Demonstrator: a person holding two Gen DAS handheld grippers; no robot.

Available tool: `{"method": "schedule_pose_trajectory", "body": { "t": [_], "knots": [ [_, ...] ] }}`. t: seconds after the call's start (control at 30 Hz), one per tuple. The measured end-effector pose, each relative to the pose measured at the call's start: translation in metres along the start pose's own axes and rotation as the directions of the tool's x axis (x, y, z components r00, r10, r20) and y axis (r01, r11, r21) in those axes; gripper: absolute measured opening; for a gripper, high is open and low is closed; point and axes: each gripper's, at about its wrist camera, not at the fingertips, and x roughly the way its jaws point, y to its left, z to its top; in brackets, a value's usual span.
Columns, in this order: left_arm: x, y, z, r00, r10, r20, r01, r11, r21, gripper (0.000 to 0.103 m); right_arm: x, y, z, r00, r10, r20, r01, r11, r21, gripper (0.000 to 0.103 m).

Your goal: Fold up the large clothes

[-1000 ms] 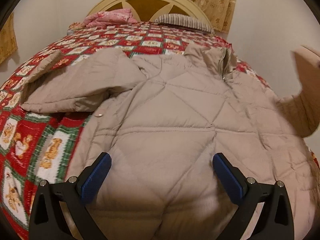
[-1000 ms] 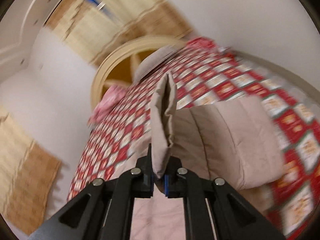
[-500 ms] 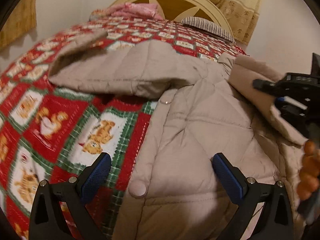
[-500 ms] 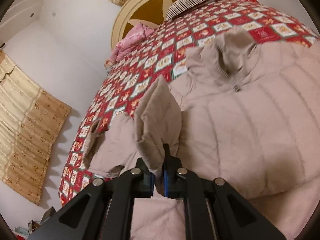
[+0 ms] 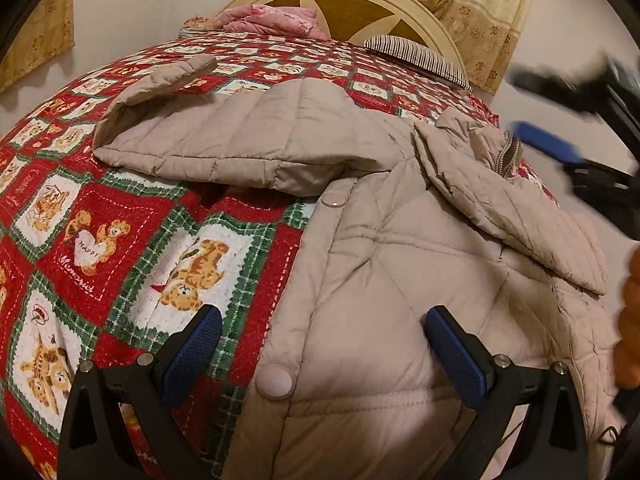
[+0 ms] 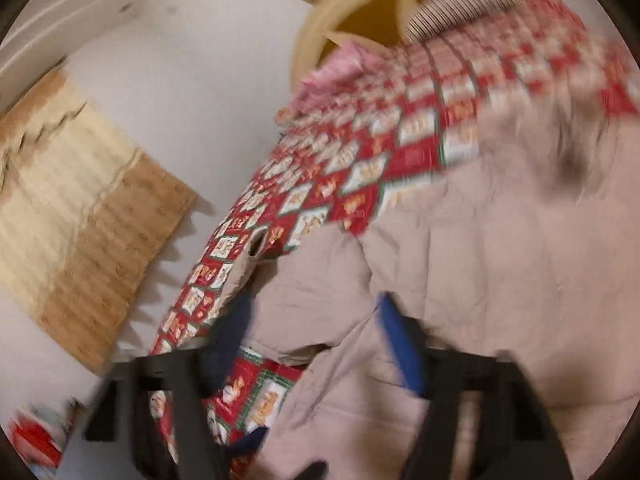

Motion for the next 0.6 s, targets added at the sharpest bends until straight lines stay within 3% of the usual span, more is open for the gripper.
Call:
{"method": "schedule_pose_trajectory", "body": {
  "t": [0.03, 0.1, 0.17, 0.2, 0.3, 0.4, 0.47, 0.57, 0.6],
  "knots": [
    [0.000, -0.001, 0.001, 1.000, -0.007, -0.005, 0.007, 1.000, 0.007, 0.102, -0.012, 0.001, 0.001, 0.999, -0.047, 0.009, 0.047, 0.998, -0.034, 0.042],
    [-0.001, -0.003, 0.004, 0.999, -0.020, -0.025, 0.021, 0.999, 0.030, 0.102, -0.041, -0.006, 0.003, 0.988, -0.144, 0.051, 0.148, 0.986, -0.076, 0.042],
    [-0.004, -0.006, 0.011, 0.999, -0.038, -0.039, 0.040, 0.998, 0.050, 0.102, -0.063, -0.025, 0.004, 0.960, -0.266, 0.084, 0.272, 0.958, -0.086, 0.044],
    [-0.008, -0.007, 0.018, 0.999, -0.037, -0.029, 0.039, 0.997, 0.059, 0.102, -0.069, -0.042, 0.004, 0.936, -0.342, 0.079, 0.348, 0.935, -0.072, 0.044],
    [-0.016, -0.003, 0.043, 1.000, -0.024, 0.014, 0.022, 0.997, 0.076, 0.102, -0.062, -0.079, -0.006, 0.915, -0.403, 0.017, 0.403, 0.915, -0.029, 0.044],
    [-0.002, 0.018, 0.087, 0.994, 0.098, 0.049, -0.101, 0.993, 0.057, 0.102, -0.029, -0.103, -0.031, 0.907, -0.414, -0.078, 0.414, 0.910, -0.020, 0.044],
    [0.016, 0.035, 0.113, 0.982, 0.179, 0.053, -0.181, 0.983, 0.035, 0.102, -0.019, -0.103, -0.045, 0.894, -0.446, -0.036, 0.444, 0.895, -0.048, 0.046],
    [0.060, 0.078, 0.151, 0.944, 0.331, -0.014, -0.331, 0.944, -0.005, 0.102, -0.020, -0.096, -0.047, 0.890, -0.455, -0.021, 0.453, 0.889, -0.072, 0.055],
    [0.069, 0.098, 0.158, 0.921, 0.388, -0.039, -0.390, 0.920, -0.035, 0.102, -0.020, -0.095, -0.048, 0.890, -0.455, -0.018, 0.452, 0.888, -0.079, 0.056]
  ]
}}
